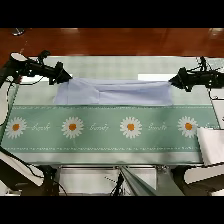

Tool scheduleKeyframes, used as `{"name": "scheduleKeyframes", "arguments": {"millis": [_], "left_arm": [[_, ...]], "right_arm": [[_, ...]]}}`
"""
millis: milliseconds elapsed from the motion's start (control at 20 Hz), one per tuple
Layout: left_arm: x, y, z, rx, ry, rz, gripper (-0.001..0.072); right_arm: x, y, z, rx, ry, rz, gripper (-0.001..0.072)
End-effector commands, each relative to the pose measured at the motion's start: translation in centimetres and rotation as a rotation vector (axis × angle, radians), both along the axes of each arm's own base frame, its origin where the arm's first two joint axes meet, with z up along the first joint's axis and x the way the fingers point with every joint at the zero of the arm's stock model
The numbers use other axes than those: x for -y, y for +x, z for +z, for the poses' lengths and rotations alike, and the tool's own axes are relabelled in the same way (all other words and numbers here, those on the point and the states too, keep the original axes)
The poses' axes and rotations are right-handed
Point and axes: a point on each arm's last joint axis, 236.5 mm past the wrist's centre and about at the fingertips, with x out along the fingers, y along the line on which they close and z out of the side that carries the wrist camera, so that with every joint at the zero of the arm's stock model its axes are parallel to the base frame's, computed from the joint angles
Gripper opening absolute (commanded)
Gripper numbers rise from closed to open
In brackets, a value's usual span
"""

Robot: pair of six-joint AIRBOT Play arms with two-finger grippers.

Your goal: Fold the shirts.

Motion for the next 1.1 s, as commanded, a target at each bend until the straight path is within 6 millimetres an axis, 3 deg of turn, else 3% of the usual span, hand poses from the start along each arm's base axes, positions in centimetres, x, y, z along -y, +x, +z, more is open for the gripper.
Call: {"name": "scheduleKeyframes", "arguments": {"millis": [0,50,150,300,350,500,600,800,900,950,1000,1050], "left_arm": [[-0.8,-0.7,-0.6,-0.041,0.003,-0.031,0.0702],[-2.3,-1.3,-0.3,-0.061,0.027,-0.041,0.0701],[-7.0,-3.0,0.2,-0.119,0.125,-0.021,0.07],[-14.1,-5.4,1.8,-0.121,0.327,0.054,0.0701],[-14.7,-5.4,2.8,-0.078,0.338,0.095,0.0701],[-10.2,-5.1,8.0,0.205,0.226,0.103,0.07],[-7.7,-6.1,9.7,0.31,0.189,0.136,0.0701],[-2.7,-10.1,8.4,0.3,0.15,0.008,0.0701],[-0.9,-10.6,7.2,0.27,0.134,-0.035,0.0701],[0.1,-10.6,6.9,0.263,0.119,-0.051,0.07],[1.1,-10.5,6.9,0.259,0.093,-0.058,0.0698],[2.2,-10.3,7.0,0.258,0.062,-0.058,0.0591]], "right_arm": [[0.4,-0.5,-0.4,-0.005,-0.014,0.072,0.0621],[1.5,-1.0,0.2,-0.011,-0.03,0.093,0.0621],[4.4,-2.3,0.7,-0.046,-0.06,0.1,0.0621],[7.6,-4.4,-0.6,-0.124,-0.098,0.064,0.062],[7.6,-4.7,-1.3,-0.135,-0.1,0.06,0.062],[5.4,-4.9,-3.6,-0.171,-0.066,0.106,0.062],[2.8,-4.1,-4.3,-0.146,-0.019,0.155,0.062],[-1.2,-3.0,-6.0,-0.151,0.022,0.191,0.0619],[-2.8,-3.2,-6.7,-0.169,0.03,0.22,0.0615],[-3.5,-3.2,-6.8,-0.172,0.034,0.231,0.0533],[-4.1,-3.1,-6.3,-0.166,0.04,0.244,0.0222],[-4.4,-3.1,-5.4,-0.156,0.053,0.254,0.0025]]}}
